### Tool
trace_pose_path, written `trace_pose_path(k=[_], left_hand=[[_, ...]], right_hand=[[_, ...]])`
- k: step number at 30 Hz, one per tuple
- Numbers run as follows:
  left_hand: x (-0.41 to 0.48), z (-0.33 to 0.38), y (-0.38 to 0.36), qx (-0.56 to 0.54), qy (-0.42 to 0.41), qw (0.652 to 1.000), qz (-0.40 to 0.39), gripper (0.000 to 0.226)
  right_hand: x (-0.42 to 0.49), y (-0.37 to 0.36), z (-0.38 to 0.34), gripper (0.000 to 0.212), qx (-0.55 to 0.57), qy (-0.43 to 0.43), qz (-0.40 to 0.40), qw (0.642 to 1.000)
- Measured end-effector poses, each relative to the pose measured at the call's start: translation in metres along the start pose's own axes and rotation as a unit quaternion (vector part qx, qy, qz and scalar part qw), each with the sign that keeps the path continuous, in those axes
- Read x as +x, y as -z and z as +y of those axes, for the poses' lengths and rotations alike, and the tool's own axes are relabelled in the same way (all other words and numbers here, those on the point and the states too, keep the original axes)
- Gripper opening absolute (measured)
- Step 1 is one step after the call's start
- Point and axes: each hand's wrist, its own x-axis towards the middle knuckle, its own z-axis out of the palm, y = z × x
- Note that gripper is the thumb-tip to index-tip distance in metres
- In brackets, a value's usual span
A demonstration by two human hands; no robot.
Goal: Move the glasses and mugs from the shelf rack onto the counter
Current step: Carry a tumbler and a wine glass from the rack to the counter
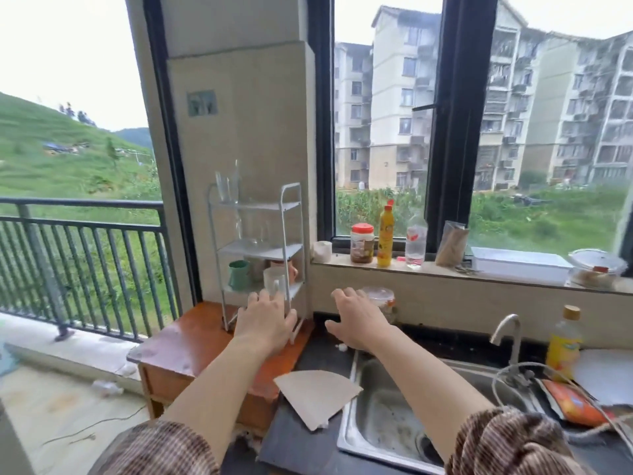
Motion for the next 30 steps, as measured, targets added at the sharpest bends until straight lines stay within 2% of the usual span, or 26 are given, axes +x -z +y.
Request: trace_pose_path(k=[5,8,16,22,30], left_hand=[[0.078,-0.053,0.010,-0.046,0.039,0.998,0.025,0.046],[0.125,-0.079,0.013,-0.094,0.069,0.992,0.037,0.047],[0.256,-0.156,0.014,-0.166,0.053,0.981,0.087,0.049],[0.368,-0.218,0.019,-0.222,0.022,0.969,0.111,0.045],[0.484,-0.256,0.032,-0.356,-0.020,0.917,0.180,0.039]], right_hand=[[0.094,0.002,-0.038,0.060,0.012,0.031,0.004,0.999],[0.148,0.000,-0.058,0.051,0.026,0.052,0.015,0.998],[0.295,-0.008,-0.110,0.058,0.042,0.074,0.071,0.994],[0.416,0.002,-0.145,0.056,0.081,0.035,0.118,0.989],[0.551,0.031,-0.161,0.058,0.187,-0.050,0.174,0.966]])
